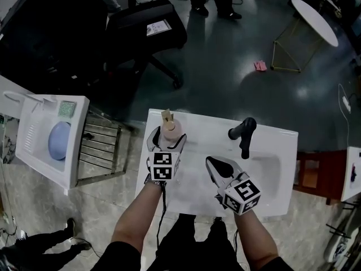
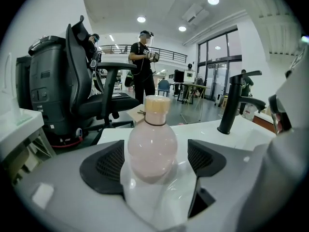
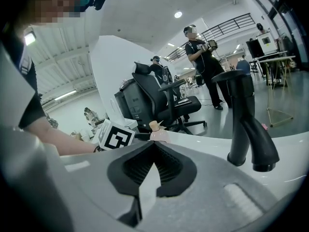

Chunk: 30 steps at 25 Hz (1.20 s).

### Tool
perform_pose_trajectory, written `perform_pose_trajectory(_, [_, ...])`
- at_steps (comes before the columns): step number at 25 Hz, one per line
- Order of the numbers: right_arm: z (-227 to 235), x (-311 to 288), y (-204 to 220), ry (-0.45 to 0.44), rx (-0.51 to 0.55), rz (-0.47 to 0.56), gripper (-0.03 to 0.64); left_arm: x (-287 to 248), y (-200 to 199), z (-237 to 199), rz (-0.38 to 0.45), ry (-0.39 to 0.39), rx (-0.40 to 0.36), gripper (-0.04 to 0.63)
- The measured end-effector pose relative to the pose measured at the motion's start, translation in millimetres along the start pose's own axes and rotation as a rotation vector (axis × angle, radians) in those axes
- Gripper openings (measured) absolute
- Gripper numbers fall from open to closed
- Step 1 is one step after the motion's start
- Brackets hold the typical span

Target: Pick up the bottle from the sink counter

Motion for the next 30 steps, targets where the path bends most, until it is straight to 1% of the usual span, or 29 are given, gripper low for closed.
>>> perform_pose_trajectory(3, [-1.3, -4.4, 1.0, -0.005, -0.003, -0.003, 0.0, -0.6, -2.7, 1.7, 0.013, -0.003, -0.039, 0.413])
perform_pose_trajectory(5, [-2.3, -5.9, 1.4, -0.006, -0.005, -0.006, 0.0, -2.9, -4.1, 1.0, 0.007, -0.012, -0.064, 0.413])
perform_pose_trajectory(9, [-3.7, -6.0, 2.1, -0.008, -0.008, -0.006, 0.0, -8.8, -5.6, -2.5, -0.011, -0.018, -0.055, 0.42])
perform_pose_trajectory(15, [-2.2, -4.4, 5.0, -0.008, -0.013, -0.011, 0.0, -17.4, -9.0, -1.7, -0.02, -0.027, -0.081, 0.423])
perform_pose_trajectory(21, [-1.1, -3.8, 7.8, -0.013, -0.02, -0.014, 0.0, -24.1, -8.2, 2.4, -0.044, -0.086, -0.157, 0.414])
perform_pose_trajectory(23, [-1.0, -3.3, 8.3, -0.014, -0.02, -0.016, 0.0, -26.1, -7.6, 3.1, -0.046, -0.108, -0.174, 0.397])
perform_pose_trajectory(25, [-0.8, -2.9, 8.3, -0.014, -0.02, -0.015, 0.0, -26.6, -7.7, 3.3, -0.045, -0.118, -0.179, 0.397])
perform_pose_trajectory(30, [-0.4, -2.3, 10.5, -0.016, -0.023, -0.017, 0.0, -27.1, -7.6, 3.0, -0.045, -0.116, -0.183, 0.396])
Point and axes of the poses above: the fingertips, and each gripper's own axes: x backward along the fingers, z to its right, y out of its underside, the point moved 8 cm from there along x, backward along the fingers, and after that the axes turned 11 degrees about x, right-handed, at the moved point
